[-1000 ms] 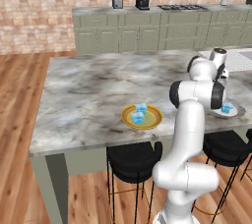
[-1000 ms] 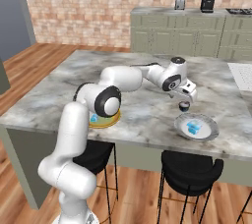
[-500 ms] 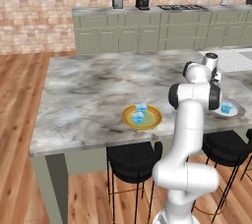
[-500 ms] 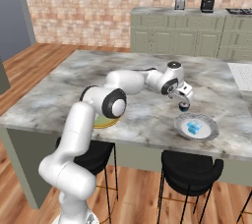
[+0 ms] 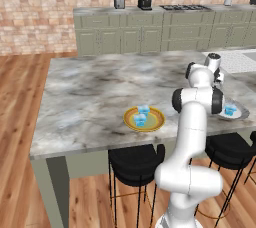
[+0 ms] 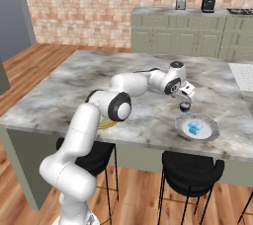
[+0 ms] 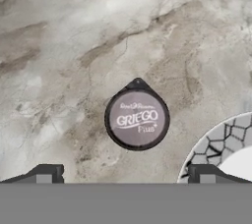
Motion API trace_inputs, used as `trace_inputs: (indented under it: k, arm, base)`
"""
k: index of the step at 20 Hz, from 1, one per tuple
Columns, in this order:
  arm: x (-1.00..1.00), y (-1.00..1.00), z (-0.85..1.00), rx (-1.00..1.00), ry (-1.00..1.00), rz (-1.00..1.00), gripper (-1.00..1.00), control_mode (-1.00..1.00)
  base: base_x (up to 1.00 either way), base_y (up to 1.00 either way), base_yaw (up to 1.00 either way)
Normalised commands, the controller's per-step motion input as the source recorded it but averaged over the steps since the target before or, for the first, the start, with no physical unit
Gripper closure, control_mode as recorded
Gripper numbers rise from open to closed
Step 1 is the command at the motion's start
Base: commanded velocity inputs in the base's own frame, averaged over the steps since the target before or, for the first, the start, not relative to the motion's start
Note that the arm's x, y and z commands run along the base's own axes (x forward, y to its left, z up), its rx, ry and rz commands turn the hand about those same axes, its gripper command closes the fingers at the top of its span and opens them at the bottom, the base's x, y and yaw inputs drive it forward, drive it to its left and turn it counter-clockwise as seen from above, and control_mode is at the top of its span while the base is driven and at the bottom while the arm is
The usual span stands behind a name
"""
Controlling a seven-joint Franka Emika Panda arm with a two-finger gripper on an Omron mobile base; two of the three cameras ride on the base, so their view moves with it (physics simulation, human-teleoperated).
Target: Place two yogurt containers on each plate.
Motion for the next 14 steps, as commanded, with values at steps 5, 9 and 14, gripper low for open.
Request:
trace_inputs:
  k: [5,9,14]
  arm:
    - [0.12,-0.1,-0.08,0.0,0.0,0.0,-1.0,-1.0]
    - [0.13,-0.06,-0.12,0.0,0.0,0.0,-1.0,-1.0]
    - [0.1,-0.09,-0.09,0.0,0.0,0.0,-1.0,-1.0]
  base:
    - [0.0,0.0,0.0]
    - [0.0,0.0,0.0]
    - [0.0,0.0,0.0]
